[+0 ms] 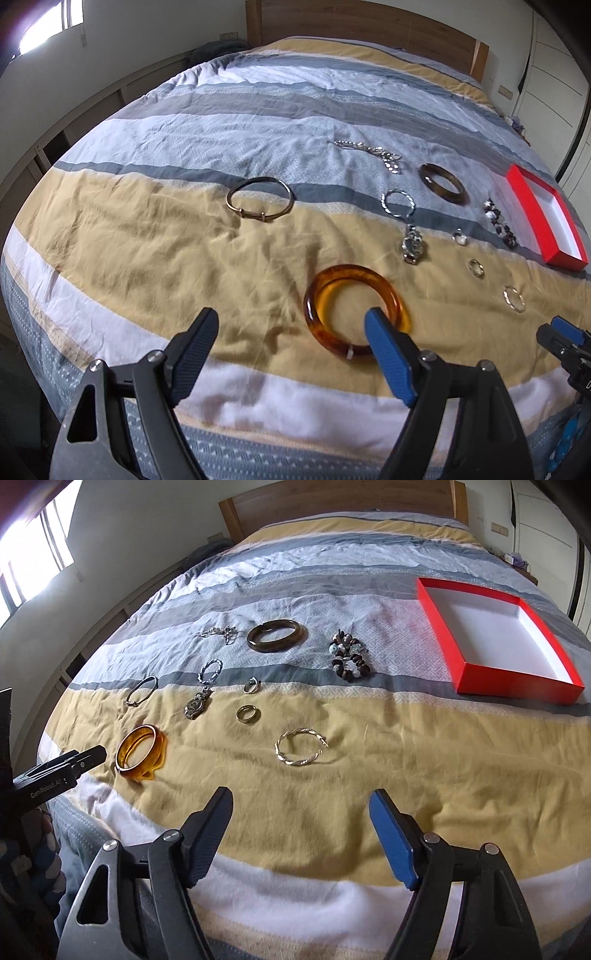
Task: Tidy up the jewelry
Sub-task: 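Move the left tool to the amber bangle while the right tool approaches the twisted silver hoop, then close the left tool on the amber bangle while the right tool grips the twisted silver hoop, then carry the amber bangle and silver hoop in both tools into the red box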
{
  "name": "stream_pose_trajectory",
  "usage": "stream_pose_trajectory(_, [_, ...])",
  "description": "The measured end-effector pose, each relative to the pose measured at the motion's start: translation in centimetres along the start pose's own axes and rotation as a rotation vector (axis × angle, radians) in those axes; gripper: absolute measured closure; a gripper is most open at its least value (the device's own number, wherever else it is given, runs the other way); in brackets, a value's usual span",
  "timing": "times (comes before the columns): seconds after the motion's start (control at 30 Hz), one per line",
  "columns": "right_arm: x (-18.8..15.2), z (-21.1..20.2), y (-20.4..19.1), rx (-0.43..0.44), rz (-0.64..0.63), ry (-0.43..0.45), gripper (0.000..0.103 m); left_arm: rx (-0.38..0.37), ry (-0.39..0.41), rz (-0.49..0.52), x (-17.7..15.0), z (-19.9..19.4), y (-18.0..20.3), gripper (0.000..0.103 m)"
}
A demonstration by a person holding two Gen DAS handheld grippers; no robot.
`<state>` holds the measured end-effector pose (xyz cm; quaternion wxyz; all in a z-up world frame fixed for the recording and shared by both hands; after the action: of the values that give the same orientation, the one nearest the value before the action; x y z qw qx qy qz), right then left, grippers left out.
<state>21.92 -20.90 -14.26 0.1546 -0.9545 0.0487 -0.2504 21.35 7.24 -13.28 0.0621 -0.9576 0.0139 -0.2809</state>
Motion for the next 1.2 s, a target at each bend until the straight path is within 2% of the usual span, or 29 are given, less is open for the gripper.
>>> stream_pose_trajectory(0.1, [1.1,2.2,0.2,0.007,0.011,-0.021,0.032,0.007,-0.032,-0.008,0.5,2.3,-0.2,0.025])
stream_pose_trajectory(0.17, [1.6,3.5,0.5,0.013,0.021,-0.041,0.034,0.000,-0.053,-0.010,0.7,3.6,-0.1,0.030])
stream_pose_trajectory(0.23, [2.0,4.7,0.7,0.018,0.029,-0.056,0.036,-0.018,-0.079,-0.010,0.6,4.8,0.1,0.043])
stream_pose_trajectory(0.3, [2.4,5.7,0.8,0.025,0.037,-0.063,0.038,-0.018,-0.096,-0.004,0.5,5.5,0.3,0.047])
stream_pose_trajectory(0.37, [2.7,6.3,0.7,0.033,0.031,-0.068,0.044,-0.015,-0.100,0.006,0.5,5.8,0.5,0.052])
stream_pose_trajectory(0.4, [2.8,6.5,0.5,0.038,0.024,-0.071,0.047,-0.014,-0.099,0.012,0.5,5.9,0.7,0.057])
stream_pose_trajectory(0.47, [2.8,6.9,0.2,0.043,0.008,-0.076,0.060,-0.009,-0.097,0.031,0.7,6.0,1.0,0.069])
stream_pose_trajectory(0.53, [2.6,6.9,0.1,0.049,-0.002,-0.078,0.061,-0.002,-0.094,0.051,0.7,6.0,1.4,0.086])
stream_pose_trajectory(0.6, [2.4,6.8,0.0,0.062,-0.007,-0.081,0.061,0.010,-0.089,0.060,0.8,5.8,1.5,0.091])
stream_pose_trajectory(0.8, [1.8,4.5,-0.2,0.081,-0.010,-0.056,0.061,0.016,-0.060,0.032,0.8,3.6,1.0,0.093])
stream_pose_trajectory(1.0, [1.2,0.1,-0.9,0.098,-0.017,0.002,0.061,0.033,-0.006,0.049,0.8,-0.3,1.1,0.094])
stream_pose_trajectory(1.2, [0.3,-4.3,0.4,0.102,0.001,0.061,0.061,0.016,0.028,0.091,1.3,-3.7,3.1,0.094])
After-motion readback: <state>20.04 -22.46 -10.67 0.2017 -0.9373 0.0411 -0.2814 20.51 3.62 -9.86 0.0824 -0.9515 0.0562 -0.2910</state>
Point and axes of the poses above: each gripper's, at about its wrist camera, not at the fingertips, and z roughly the way its jaws point, y to its right, x to its top, the point moved 3 cm from there along z, roughly the way its jaws point, and after that the axes turned 12 degrees about z, right-handed, at the moved point
